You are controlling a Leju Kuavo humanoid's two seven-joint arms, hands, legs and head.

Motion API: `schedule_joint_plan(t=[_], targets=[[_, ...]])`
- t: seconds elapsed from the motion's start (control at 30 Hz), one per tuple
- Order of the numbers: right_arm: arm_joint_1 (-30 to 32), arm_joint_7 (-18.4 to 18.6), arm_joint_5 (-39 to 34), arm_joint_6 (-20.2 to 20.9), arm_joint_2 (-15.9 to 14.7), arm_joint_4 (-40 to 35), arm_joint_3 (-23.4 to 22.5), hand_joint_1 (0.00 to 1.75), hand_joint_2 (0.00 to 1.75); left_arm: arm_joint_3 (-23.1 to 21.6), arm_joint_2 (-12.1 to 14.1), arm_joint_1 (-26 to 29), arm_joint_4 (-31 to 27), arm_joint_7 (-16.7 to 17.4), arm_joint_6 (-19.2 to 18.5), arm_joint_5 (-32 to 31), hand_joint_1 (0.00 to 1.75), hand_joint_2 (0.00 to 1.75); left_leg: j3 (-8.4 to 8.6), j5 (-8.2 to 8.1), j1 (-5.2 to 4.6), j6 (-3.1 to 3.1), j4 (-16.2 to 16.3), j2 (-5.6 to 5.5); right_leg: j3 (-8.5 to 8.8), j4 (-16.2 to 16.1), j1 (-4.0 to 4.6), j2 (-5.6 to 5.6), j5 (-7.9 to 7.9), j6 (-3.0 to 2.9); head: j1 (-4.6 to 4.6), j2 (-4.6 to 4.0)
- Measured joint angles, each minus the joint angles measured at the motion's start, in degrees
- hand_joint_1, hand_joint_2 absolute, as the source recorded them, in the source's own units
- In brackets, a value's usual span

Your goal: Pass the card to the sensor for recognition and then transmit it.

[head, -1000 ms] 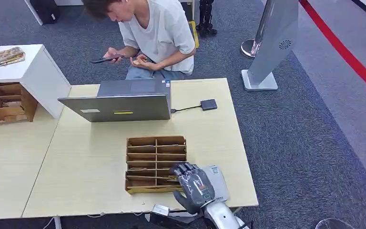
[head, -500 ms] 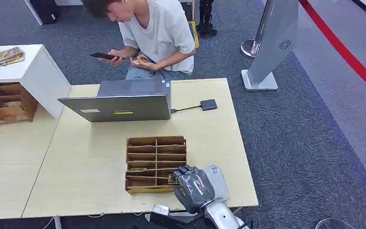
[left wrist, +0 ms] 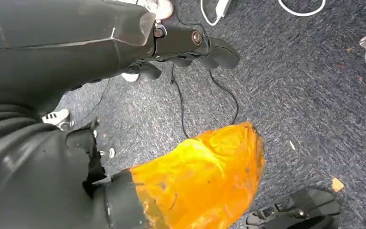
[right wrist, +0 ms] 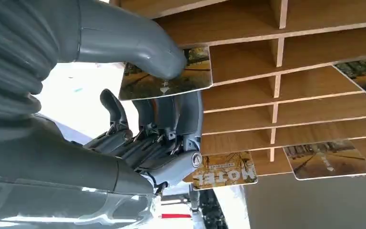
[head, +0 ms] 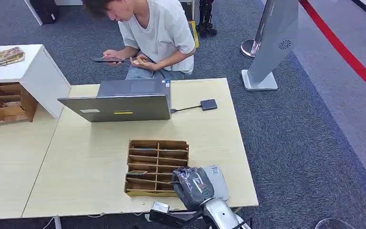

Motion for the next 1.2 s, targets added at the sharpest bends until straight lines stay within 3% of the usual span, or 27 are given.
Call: schedule_joint_plan(t=[0.23, 0.37, 0.53, 0.8, 1.03, 1.2], targets=[[0.0, 0.0, 0.0, -0.2, 0.0, 0.1, 0.1, 1.4, 1.75, -0.4, 0.0, 0.0, 0.0, 0.0, 0.0, 0.0, 0.0, 0.0, 0.0, 0.0, 0.0, 0.0, 0.0, 0.0, 0.0, 0.0, 0.0, 0.0, 0.0, 0.0, 0.0, 0.0], [0.0, 0.0, 0.0, -0.8, 0.0, 0.1, 0.1, 1.61, 1.75, -0.5, 0.0, 0.0, 0.0, 0.0, 0.1, 0.2, 0.0, 0.0, 0.0, 0.0, 0.0, 0.0, 0.0, 0.0, 0.0, 0.0, 0.0, 0.0, 0.0, 0.0, 0.0, 0.0], [0.1, -1.1, 0.2, -4.6, 0.0, 0.1, 0.2, 1.75, 1.75, -0.6, 0.0, 0.0, 0.0, 0.0, 0.2, 0.5, 0.0, 0.0, 0.0, 0.0, 0.0, 0.0, 0.0, 0.0, 0.0, 0.0, 0.0, 0.0, 0.0, 0.0, 0.0, 0.0], [0.8, -3.9, 1.3, -10.8, 0.0, -2.3, 0.2, 1.75, 1.75, -0.5, 0.0, 0.1, 0.0, -0.7, 0.7, 1.5, 0.0, 0.0, 0.0, 0.0, 0.0, 0.0, 0.0, 0.0, -0.01, 0.0, 0.0, 0.0, 0.0, 0.0, 0.0, 0.0], [2.0, -6.2, 1.9, -16.5, -0.2, -9.4, -0.3, 1.75, 1.75, -0.5, 0.1, 0.5, 0.0, -1.8, 1.9, 3.1, 0.0, 0.0, 0.0, 0.0, 0.01, 0.0, 0.0, 0.0, -0.01, 0.0, 0.01, 0.0, 0.0, 0.0, 0.0, 0.0], [2.8, -7.0, 2.0, -18.0, -0.9, -15.3, -0.8, 1.75, 1.75, -0.5, 0.2, 1.0, 0.0, -2.4, 2.5, 3.6, 0.0, 0.0, 0.0, 0.0, 0.01, 0.0, 0.0, 0.0, -0.01, 0.0, 0.0, 0.01, 0.0, 0.0, 0.0, 0.0]])
